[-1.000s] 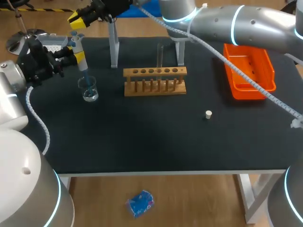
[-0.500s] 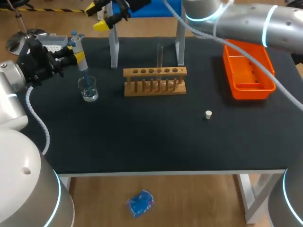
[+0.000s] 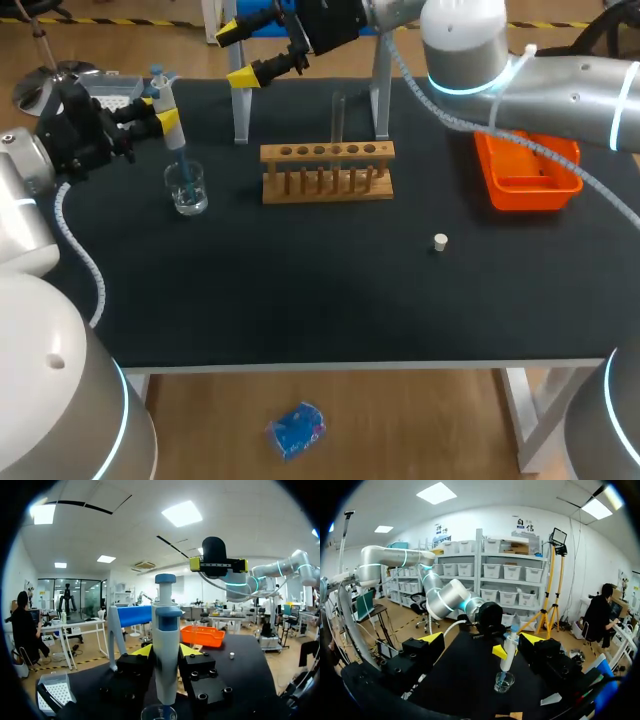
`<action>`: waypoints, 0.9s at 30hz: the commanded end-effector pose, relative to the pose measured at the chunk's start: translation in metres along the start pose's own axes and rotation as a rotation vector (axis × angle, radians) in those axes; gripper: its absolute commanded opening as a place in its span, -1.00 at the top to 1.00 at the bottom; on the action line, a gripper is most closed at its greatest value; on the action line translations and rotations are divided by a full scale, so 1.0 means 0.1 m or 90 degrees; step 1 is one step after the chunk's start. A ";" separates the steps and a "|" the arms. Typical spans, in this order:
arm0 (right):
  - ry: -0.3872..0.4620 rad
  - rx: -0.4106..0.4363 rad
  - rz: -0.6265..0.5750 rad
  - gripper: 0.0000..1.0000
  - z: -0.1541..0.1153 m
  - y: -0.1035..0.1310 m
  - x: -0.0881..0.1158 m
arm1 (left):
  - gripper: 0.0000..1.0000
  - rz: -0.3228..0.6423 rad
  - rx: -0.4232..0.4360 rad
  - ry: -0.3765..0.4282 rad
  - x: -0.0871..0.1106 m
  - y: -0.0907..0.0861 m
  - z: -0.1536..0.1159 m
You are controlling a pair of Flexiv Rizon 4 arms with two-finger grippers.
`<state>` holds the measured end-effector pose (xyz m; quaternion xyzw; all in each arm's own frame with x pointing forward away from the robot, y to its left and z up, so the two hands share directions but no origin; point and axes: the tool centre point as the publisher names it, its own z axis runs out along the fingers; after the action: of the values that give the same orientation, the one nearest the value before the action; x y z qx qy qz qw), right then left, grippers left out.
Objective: Invert the test tube, pick up the pipette, mount the tip to pipette, aspirate from beaker and dispense into the tube, eject the tip, return the pipette, and cap with the stopper.
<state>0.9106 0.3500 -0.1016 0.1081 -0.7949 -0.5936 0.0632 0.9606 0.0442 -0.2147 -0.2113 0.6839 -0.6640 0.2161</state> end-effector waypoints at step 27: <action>-0.133 0.090 0.018 -1.00 -1.77 -0.90 -0.09 | 1.00 0.000 -0.001 0.001 0.00 -0.01 0.00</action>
<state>0.9586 0.1933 -0.1379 0.0285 -0.8412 -0.5390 -0.0317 0.9606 0.0442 -0.2147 -0.2113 0.6839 -0.6640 0.2161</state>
